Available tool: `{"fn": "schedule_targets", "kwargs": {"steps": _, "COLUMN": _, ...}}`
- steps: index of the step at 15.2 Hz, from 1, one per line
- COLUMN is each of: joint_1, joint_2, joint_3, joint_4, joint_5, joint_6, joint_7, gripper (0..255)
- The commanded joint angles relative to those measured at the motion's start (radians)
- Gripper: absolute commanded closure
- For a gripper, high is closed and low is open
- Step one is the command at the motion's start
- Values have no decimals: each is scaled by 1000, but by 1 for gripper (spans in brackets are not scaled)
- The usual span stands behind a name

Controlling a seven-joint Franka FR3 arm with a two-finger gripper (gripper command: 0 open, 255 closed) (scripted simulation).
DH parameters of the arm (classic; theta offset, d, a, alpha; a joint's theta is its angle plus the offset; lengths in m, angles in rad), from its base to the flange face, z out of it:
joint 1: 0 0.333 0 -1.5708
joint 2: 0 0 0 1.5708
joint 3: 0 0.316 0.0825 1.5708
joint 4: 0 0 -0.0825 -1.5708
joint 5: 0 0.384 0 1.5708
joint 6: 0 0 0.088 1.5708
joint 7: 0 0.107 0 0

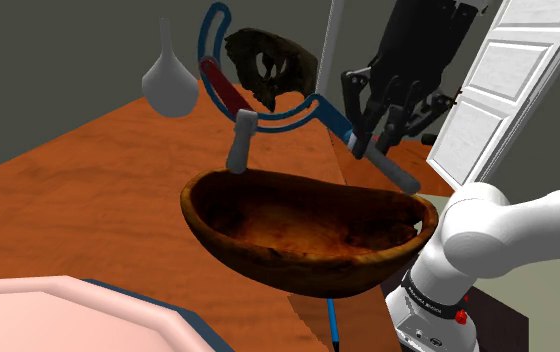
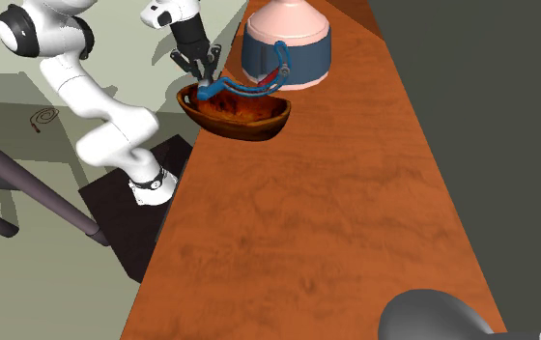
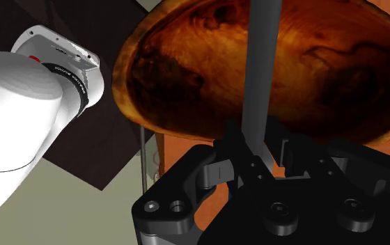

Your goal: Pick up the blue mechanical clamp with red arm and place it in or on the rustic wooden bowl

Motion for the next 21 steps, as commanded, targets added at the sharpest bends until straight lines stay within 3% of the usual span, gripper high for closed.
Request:
{"fn": "schedule_targets", "kwargs": {"steps": 1, "joint_1": 21, "joint_2": -53, "joint_3": 6, "joint_4": -46, "joint_5": 19, "joint_6": -5, "joint_7": 14, "gripper": 255}}
{"fn": "schedule_targets", "kwargs": {"steps": 4, "joint_1": 28, "joint_2": -77, "joint_3": 16, "joint_4": -101, "joint_5": 31, "joint_6": 26, "joint_7": 8, "gripper": 255}}
{"fn": "schedule_targets", "kwargs": {"steps": 12, "joint_1": 28, "joint_2": -78, "joint_3": 16, "joint_4": -101, "joint_5": 31, "joint_6": 26, "joint_7": 8, "gripper": 255}}
{"fn": "schedule_targets", "kwargs": {"steps": 13, "joint_1": 28, "joint_2": -77, "joint_3": 17, "joint_4": -101, "joint_5": 31, "joint_6": 26, "joint_7": 8, "gripper": 0}}
{"fn": "schedule_targets", "kwargs": {"steps": 18, "joint_1": 28, "joint_2": -78, "joint_3": 17, "joint_4": -101, "joint_5": 31, "joint_6": 26, "joint_7": 8, "gripper": 0}}
{"fn": "schedule_targets", "kwargs": {"steps": 21, "joint_1": 16, "joint_2": -30, "joint_3": -12, "joint_4": 22, "joint_5": 3, "joint_6": -51, "joint_7": 20, "gripper": 0}}
